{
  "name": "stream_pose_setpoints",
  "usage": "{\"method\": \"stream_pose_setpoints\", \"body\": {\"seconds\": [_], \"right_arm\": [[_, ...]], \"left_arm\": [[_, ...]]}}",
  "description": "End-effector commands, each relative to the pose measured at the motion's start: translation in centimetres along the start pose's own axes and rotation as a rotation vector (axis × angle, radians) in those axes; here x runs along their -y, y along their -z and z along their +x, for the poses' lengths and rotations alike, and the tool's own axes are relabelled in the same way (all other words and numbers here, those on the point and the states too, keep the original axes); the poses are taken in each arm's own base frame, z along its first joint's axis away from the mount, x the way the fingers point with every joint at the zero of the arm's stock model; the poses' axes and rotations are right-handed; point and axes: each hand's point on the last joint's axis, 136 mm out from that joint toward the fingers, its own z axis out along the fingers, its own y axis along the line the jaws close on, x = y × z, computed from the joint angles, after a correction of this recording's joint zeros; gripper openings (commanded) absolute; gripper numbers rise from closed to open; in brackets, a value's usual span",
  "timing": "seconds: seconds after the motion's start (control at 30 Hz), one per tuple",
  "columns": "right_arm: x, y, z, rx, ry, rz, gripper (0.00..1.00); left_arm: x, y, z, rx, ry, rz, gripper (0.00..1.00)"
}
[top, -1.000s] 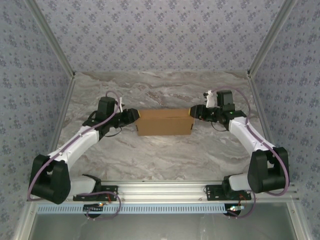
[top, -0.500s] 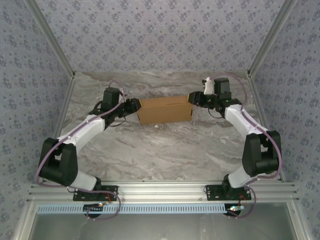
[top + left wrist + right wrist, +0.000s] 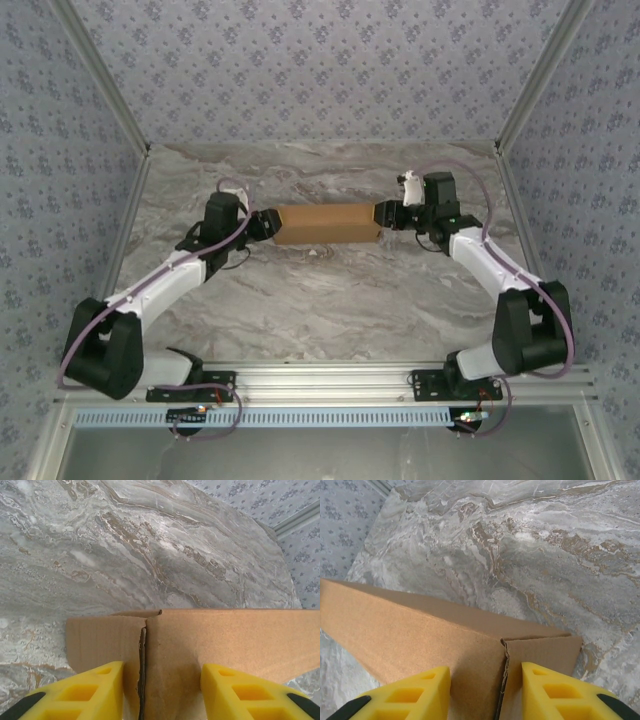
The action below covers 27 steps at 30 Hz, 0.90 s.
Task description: Fold the paper box
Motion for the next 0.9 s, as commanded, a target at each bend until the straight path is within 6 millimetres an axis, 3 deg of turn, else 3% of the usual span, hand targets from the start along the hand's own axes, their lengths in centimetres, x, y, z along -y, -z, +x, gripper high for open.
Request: {"method": "stream_pose_setpoints", "body": {"seconds": [0.0, 0.17, 0.4, 0.6, 0.87], "right_arm": [[-4.9, 0.1, 3.0, -0.061, 0.099, -0.159, 0.4], [-5.2, 0.5, 5.0, -0.063, 0.129, -0.119, 0.4], [-5.4, 0.2, 7.2, -0.041, 0.193, -0.06, 0.39], [-3.8, -1.4, 8.0, -0.056, 0.19, 0.002, 0.39], [0.1, -3.6, 7.8, -0.13, 0.111, 0.152, 0.39]], "left_arm": [[1.9, 0.2, 4.3, -0.098, -0.054, 0.089, 0.43], [1.1, 1.0, 5.8, -0.088, -0.054, 0.074, 0.44], [0.2, 0.7, 7.5, -0.074, -0.081, 0.066, 0.45], [-1.3, -0.6, 7.8, -0.087, -0.117, -0.005, 0.45], [-2.9, -3.4, 7.5, -0.131, -0.159, -0.107, 0.45]]}}
